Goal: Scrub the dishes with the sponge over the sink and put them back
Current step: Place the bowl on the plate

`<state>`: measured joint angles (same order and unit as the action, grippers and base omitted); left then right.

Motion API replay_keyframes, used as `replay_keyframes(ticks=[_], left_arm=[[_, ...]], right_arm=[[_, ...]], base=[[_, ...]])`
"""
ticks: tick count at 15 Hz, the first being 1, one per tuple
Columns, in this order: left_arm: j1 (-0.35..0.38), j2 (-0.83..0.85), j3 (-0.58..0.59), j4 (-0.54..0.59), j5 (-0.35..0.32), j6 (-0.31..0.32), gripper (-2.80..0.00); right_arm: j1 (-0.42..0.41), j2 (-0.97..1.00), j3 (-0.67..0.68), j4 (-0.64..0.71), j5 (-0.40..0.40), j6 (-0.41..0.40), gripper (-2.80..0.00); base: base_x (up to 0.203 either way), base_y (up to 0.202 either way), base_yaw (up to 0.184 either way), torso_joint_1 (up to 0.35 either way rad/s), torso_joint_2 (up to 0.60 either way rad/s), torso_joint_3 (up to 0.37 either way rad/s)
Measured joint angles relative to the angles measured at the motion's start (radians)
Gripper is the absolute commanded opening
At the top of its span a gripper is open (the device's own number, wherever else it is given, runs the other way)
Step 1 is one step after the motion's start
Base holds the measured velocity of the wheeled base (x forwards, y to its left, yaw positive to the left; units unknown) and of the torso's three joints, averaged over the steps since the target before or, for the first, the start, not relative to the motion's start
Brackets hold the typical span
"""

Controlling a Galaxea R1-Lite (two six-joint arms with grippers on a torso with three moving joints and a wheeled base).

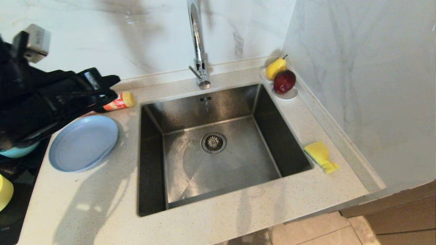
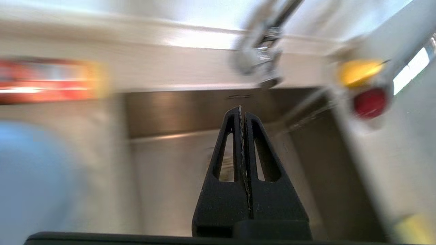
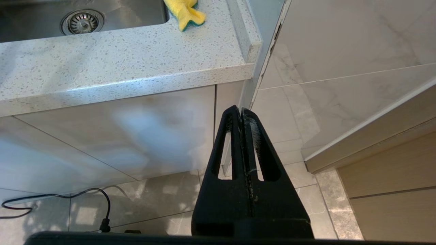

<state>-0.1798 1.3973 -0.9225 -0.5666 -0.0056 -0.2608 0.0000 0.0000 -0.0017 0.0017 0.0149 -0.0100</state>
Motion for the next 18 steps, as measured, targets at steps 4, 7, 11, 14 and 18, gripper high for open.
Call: replay_keyframes(ticks=[4,7,11,14,18], left_arm=[[0.0,-0.425,0.337,0.049,0.088,0.112,-2.8],[0.007,-0.753,0.49,0.188,0.145,0.135,-2.8],[0.036,-1.046,0.624,0.355,0.312,0.15,-2.8],[0.098,-1.109,0.647,0.373,0.353,0.177,-2.8],[0.143,-1.256,0.764,0.385,0.307,0.235,-2.8]], right_arm=[[0.0,0.0,0.0,0.0,0.0,0.0,-2.8],[0.0,0.0,0.0,0.0,0.0,-0.001,-2.8],[0.0,0.0,0.0,0.0,0.0,0.0,-2.8],[0.0,0.0,0.0,0.0,0.0,0.0,-2.8],[0.0,0.0,0.0,0.0,0.0,0.0,-2.8]], base=[[0.0,0.0,0.0,0.0,0.0,0.0],[0.0,0.0,0.0,0.0,0.0,0.0],[0.0,0.0,0.0,0.0,0.0,0.0],[0.0,0.0,0.0,0.0,0.0,0.0],[0.0,0.0,0.0,0.0,0.0,0.0]])
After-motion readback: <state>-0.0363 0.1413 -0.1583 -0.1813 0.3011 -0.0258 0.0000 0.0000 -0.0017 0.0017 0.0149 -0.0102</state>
